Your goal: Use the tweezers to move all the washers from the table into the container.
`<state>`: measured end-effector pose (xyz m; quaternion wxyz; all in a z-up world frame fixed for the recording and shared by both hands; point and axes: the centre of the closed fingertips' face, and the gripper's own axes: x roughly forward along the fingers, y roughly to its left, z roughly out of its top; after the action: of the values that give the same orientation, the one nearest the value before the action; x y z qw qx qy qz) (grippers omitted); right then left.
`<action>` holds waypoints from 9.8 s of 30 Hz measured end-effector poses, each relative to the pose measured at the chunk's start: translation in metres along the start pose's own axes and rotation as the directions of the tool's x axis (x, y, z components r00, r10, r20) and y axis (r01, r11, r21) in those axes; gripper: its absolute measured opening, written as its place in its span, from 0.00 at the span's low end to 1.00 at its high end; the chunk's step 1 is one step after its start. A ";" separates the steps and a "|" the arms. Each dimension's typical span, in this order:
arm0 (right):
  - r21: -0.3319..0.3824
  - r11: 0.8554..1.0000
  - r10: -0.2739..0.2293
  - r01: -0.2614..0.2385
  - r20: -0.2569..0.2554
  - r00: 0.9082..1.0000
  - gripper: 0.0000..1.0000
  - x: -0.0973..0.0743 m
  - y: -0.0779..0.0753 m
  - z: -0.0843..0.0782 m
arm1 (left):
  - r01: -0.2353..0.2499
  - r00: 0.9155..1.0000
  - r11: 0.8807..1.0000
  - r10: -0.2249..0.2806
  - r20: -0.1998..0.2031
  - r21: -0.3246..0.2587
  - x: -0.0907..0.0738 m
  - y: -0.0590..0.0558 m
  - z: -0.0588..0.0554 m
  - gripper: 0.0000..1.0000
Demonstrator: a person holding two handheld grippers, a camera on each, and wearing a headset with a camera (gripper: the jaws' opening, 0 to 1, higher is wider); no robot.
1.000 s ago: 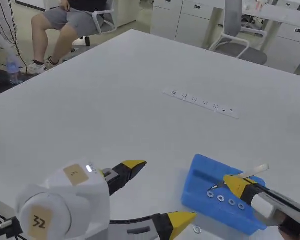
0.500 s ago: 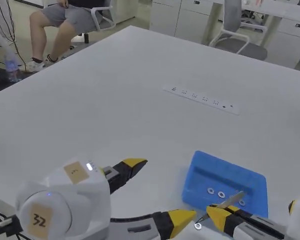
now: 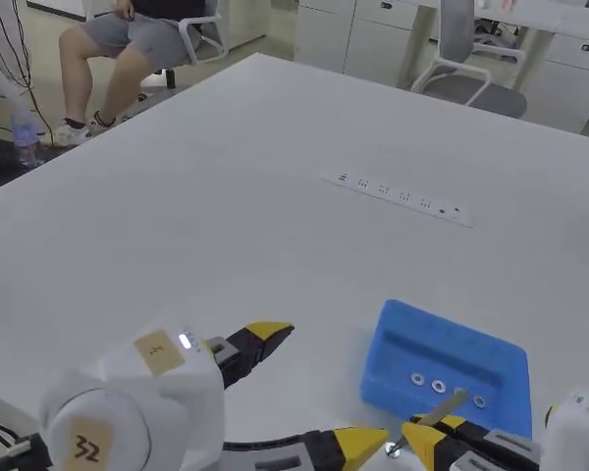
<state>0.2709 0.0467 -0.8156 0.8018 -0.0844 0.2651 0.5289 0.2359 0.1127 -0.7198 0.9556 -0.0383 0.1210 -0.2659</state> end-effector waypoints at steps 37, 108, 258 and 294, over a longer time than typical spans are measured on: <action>0.099 0.994 0.042 -0.040 -0.016 0.999 0.03 0.002 -0.004 -0.002 | -0.013 1.000 1.000 0.013 0.007 0.007 -0.002 0.003 0.002 0.69; 0.101 0.994 -0.044 0.043 0.014 0.999 0.03 0.037 -0.084 0.050 | 0.010 0.999 1.000 -0.009 -0.039 0.019 0.002 -0.001 -0.004 0.66; -0.016 0.986 -0.169 0.169 -0.179 0.969 0.34 -0.104 -0.019 -0.069 | 0.767 0.421 0.603 -0.215 -0.881 0.219 0.063 -0.050 -0.139 0.00; 0.053 0.959 -0.282 0.279 0.069 0.957 0.54 -0.132 -0.040 -0.020 | 0.264 0.904 0.960 -0.213 -0.370 0.092 0.034 -0.013 -0.043 0.68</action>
<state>0.2609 -0.0847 -0.7702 0.8797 -0.0841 0.2311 0.4070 0.2467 0.0837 -0.7667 0.8781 0.0633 0.2675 -0.3915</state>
